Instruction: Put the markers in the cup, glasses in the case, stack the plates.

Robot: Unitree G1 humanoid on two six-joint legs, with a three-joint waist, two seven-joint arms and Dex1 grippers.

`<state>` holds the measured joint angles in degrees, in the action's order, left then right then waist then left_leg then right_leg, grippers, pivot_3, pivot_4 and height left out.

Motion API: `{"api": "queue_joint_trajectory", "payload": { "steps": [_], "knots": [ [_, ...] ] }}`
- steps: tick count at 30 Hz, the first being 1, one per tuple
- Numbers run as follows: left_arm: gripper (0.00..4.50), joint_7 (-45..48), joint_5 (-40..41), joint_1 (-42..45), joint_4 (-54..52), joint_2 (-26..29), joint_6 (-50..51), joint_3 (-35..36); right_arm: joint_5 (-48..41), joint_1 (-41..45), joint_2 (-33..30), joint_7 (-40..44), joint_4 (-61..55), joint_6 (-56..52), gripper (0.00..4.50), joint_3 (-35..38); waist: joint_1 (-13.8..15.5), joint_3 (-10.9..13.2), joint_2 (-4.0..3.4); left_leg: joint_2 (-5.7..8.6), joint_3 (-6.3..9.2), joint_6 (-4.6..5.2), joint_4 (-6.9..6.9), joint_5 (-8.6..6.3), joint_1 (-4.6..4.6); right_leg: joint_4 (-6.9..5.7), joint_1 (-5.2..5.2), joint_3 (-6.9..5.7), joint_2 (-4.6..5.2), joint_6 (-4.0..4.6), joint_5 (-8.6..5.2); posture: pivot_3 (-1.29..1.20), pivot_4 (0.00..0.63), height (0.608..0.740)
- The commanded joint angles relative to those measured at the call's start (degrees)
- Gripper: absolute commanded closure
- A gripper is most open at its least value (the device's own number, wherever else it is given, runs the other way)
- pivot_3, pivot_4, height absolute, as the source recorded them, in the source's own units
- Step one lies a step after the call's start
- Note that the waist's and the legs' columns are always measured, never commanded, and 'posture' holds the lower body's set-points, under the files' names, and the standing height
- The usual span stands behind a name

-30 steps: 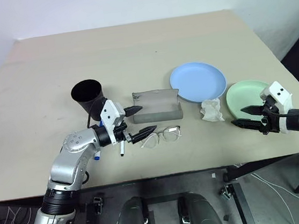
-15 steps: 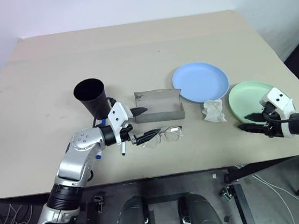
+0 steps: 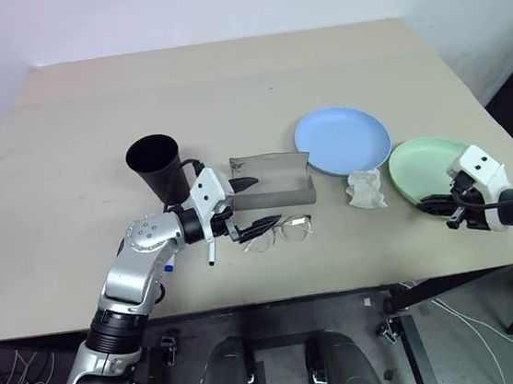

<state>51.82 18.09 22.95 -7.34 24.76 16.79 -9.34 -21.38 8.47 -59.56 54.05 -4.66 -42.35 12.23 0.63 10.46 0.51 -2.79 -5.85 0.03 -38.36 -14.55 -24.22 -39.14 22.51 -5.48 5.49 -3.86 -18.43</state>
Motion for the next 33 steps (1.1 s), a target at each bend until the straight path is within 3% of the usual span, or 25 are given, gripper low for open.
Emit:
{"api": "queue_joint_trajectory", "payload": {
  "steps": [1,9,14,20,25,28,33],
  "knots": [
    [0.00,-0.25,0.86,1.02,-2.28,0.06,-0.04,1.09,-0.35,3.21,-2.86,-0.25,-0.31,0.42,4.47,4.42,-0.03,0.00,0.00,0.00,-0.01,0.00,0.00,0.00,0.00,0.00,0.00,0.00,0.00,0.00,0.00,0.00,0.150,0.701],
    [0.00,-0.39,1.11,-0.01,-3.34,1.80,1.31,2.22,-0.17,13.10,-3.21,-0.92,-0.71,6.05,4.47,5.06,-0.21,0.03,-0.06,0.00,-0.03,-0.01,0.02,0.01,-0.08,0.01,0.11,0.02,0.00,0.00,0.01,0.00,0.150,0.701],
    [0.00,-1.71,2.13,-0.46,-5.05,1.49,2.79,3.02,1.78,21.77,1.66,-2.25,-0.81,9.28,4.47,-2.23,-0.34,0.03,-0.04,-0.03,-0.03,-0.07,0.02,0.05,-0.08,0.00,0.12,0.02,-0.03,0.01,0.01,0.00,0.150,0.701],
    [0.00,-2.53,2.42,-1.92,-7.14,1.64,3.77,2.64,9.39,31.00,9.53,-0.45,12.31,17.48,4.47,-14.49,-0.32,0.03,-0.04,0.01,-0.08,-0.27,0.02,0.17,-0.10,0.00,0.14,0.02,-0.01,0.00,0.01,0.00,0.150,0.701],
    [0.00,-3.15,2.50,-2.31,-7.54,1.58,4.17,2.94,12.90,36.23,14.46,0.45,22.37,22.61,4.47,-18.36,-0.09,0.04,-0.04,0.05,-0.12,-0.32,0.01,0.21,-0.21,0.00,0.25,0.00,0.00,0.00,0.02,0.00,0.150,0.701],
    [0.00,-3.73,2.68,-2.42,-8.10,1.42,4.38,2.90,19.88,39.63,16.70,-1.64,30.90,24.53,4.47,-23.33,-0.24,0.04,-0.04,0.05,-0.13,-0.32,0.01,0.21,-0.21,-0.01,0.25,0.00,0.02,0.00,0.02,0.00,0.150,0.701],
    [0.00,-4.01,2.22,-2.67,-8.15,2.03,3.98,2.88,20.04,40.31,18.13,2.94,30.61,24.05,4.47,-24.50,-0.26,0.04,-0.05,0.05,-0.13,-0.33,0.02,0.22,-0.21,-0.03,0.26,0.00,0.02,0.00,0.02,0.00,0.150,0.701]
  ]
}}
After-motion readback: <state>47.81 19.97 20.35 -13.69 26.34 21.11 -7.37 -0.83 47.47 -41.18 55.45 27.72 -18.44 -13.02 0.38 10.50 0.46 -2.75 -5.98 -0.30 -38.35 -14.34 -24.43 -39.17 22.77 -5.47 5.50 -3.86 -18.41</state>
